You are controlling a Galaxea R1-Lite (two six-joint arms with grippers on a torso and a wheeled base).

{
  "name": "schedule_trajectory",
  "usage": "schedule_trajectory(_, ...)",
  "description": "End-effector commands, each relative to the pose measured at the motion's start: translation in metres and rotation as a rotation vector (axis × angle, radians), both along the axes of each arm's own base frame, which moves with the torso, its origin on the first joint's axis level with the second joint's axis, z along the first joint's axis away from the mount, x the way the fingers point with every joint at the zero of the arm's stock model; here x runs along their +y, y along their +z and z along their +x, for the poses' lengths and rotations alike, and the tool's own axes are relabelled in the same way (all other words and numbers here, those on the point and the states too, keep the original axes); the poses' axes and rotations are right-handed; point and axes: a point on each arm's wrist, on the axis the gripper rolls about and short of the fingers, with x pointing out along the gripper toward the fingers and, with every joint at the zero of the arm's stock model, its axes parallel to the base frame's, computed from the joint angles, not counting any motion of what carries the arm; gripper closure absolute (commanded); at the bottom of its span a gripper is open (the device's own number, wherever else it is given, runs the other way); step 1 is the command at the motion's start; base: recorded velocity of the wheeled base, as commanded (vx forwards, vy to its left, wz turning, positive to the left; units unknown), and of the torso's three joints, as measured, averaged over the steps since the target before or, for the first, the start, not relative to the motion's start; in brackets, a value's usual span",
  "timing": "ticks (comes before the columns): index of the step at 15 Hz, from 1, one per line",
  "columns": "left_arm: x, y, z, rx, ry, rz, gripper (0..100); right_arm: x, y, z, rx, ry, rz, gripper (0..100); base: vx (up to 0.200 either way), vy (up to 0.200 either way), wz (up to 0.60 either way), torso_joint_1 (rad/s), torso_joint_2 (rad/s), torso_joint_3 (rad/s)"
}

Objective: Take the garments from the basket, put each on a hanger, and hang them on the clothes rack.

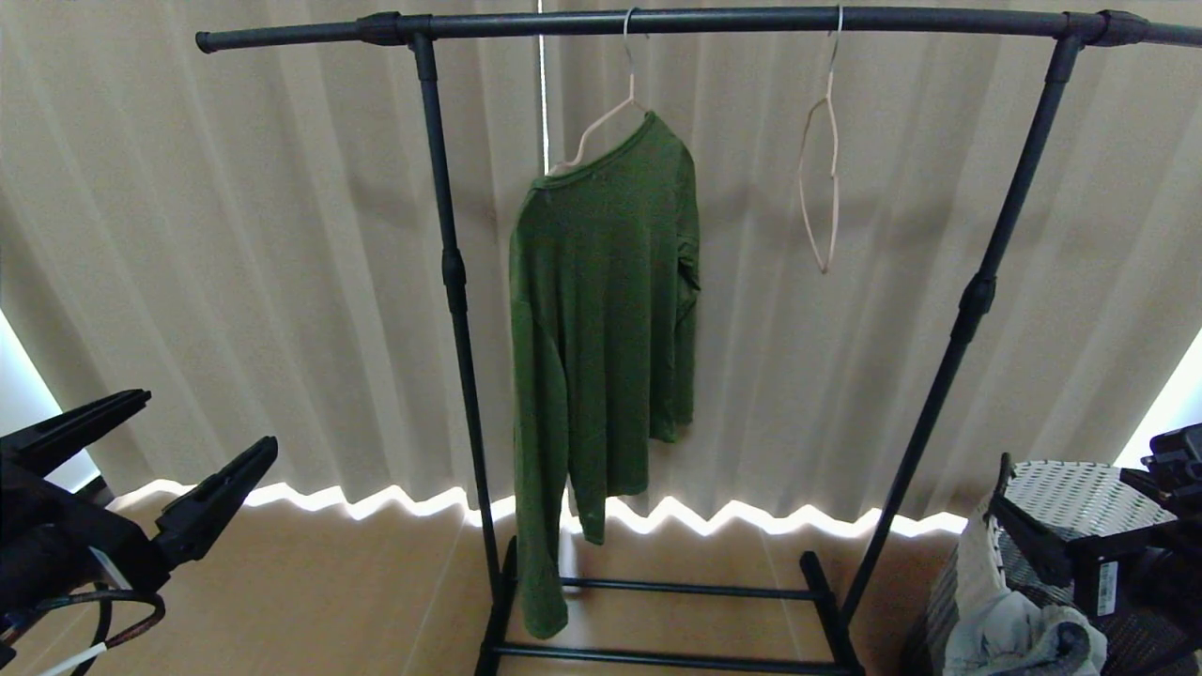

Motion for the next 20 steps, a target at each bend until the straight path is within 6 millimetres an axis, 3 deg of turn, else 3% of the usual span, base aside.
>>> schedule_trajectory(1,-0.0001,-0.0018,-0.0001,0.008,-0.001,0.002,0,0.0002,-0.0004,0.0004,0.003,0.001,-0.001,0,0.000,0.000,0.00,0.000,0.00,0.000)
schedule_trajectory(15,0.0000,-0.0049,-0.0011,0.018,-0.001,0.013,0,0.0000,0.0003,-0.0004,-0.002,0.001,0.000,0,0.000,-0.200,0.00,0.003,0.00,0.003)
schedule_trajectory(20,-0.0001,-0.0082,-0.0027,0.026,-0.004,0.023,0,-0.0017,-0.0013,-0.0067,-0.009,-0.001,0.002,0,0.000,0.000,0.00,0.000,0.00,0.000)
